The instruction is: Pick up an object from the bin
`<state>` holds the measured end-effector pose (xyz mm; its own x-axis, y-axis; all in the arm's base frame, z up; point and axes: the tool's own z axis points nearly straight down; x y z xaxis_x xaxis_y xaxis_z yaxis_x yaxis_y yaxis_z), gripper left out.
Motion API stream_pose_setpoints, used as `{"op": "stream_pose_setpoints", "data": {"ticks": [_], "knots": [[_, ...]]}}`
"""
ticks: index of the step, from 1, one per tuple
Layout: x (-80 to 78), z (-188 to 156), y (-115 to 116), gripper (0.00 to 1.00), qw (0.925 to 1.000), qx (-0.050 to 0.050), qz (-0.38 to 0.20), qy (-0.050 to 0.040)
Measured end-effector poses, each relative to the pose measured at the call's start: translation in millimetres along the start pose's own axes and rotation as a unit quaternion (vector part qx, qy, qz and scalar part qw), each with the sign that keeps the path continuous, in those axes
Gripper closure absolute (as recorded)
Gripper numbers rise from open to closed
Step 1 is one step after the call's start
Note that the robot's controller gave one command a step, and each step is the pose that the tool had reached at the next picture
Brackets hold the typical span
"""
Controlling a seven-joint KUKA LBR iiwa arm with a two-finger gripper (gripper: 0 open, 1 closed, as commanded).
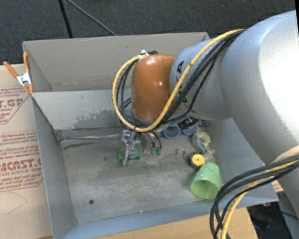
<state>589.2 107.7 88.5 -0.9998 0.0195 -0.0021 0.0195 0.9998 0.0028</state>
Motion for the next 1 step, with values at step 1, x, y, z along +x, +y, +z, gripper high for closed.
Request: {"op": "stream_pose_setpoints", "data": {"ticks": [1], "knots": [[7.7,-95.2,-8.2,1.0,0.9999,0.001,-0.01,-0.0038]]}}
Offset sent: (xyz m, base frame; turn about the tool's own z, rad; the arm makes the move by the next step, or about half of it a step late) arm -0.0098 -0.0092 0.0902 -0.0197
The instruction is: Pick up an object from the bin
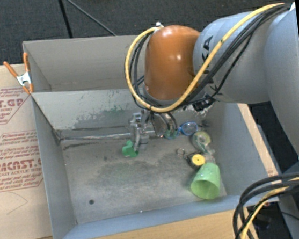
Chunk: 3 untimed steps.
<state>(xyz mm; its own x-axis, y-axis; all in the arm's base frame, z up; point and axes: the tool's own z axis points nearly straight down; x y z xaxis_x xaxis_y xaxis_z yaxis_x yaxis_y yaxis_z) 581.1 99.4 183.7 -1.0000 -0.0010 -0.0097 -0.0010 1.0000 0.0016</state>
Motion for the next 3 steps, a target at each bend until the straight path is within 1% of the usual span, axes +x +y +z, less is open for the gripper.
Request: {"op": "stream_pose_setpoints", "data": {"ticks": [1,2,3], "knots": [[14.1,-10.6,-0.3,1.0,0.9868,0.001,0.162,0.0035],[13.9,-10.7,-0.5,0.0,0.9869,0.001,0.161,0.0034],[33.9,108.0,-14.5,0.0,0.9861,0.002,0.166,0.0085]]}}
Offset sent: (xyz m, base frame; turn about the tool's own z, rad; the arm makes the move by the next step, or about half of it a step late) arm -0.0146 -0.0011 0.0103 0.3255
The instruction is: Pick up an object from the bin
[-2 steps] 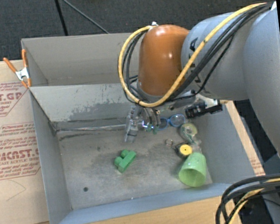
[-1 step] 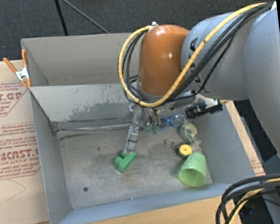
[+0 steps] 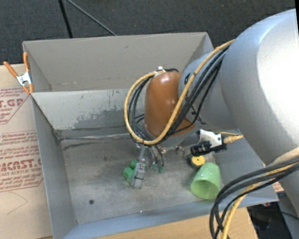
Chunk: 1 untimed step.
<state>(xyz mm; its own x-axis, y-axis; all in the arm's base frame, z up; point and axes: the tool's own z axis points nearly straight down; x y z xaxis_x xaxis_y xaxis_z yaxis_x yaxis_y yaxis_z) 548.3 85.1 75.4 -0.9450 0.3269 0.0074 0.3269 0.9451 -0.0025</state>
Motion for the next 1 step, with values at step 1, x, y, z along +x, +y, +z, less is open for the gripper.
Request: {"op": "stream_pose_setpoints", "data": {"ticks": [1], "knots": [[-2.4,-7.3,2.2,1.0,1.0,-0.002,-0.001,-0.0015]]}}
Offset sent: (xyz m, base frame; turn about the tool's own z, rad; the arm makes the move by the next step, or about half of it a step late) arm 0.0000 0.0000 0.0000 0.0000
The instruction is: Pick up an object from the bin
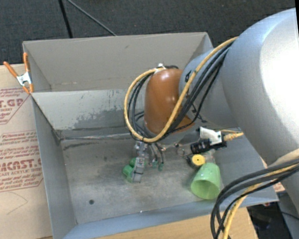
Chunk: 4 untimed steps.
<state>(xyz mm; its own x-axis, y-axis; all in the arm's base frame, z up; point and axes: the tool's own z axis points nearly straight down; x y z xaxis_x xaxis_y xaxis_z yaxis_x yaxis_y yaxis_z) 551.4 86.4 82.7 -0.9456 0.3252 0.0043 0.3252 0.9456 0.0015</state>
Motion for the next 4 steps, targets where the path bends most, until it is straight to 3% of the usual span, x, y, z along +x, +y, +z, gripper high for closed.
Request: {"op": "stream_pose_setpoints", "data": {"ticks": [1,2,3,4], "knots": [[18.1,-91.1,-8.0,1.0,0.9998,-0.001,-0.017,-0.0053],[19.1,-86.4,-8.6,0.0,0.9999,0.0,-0.016,-0.0024],[55.4,-8.1,-14.2,0.0,0.9985,0.003,-0.054,0.0025],[52.5,-12.2,-12.9,1.0,0.9985,0.001,-0.054,-0.0018]]}}
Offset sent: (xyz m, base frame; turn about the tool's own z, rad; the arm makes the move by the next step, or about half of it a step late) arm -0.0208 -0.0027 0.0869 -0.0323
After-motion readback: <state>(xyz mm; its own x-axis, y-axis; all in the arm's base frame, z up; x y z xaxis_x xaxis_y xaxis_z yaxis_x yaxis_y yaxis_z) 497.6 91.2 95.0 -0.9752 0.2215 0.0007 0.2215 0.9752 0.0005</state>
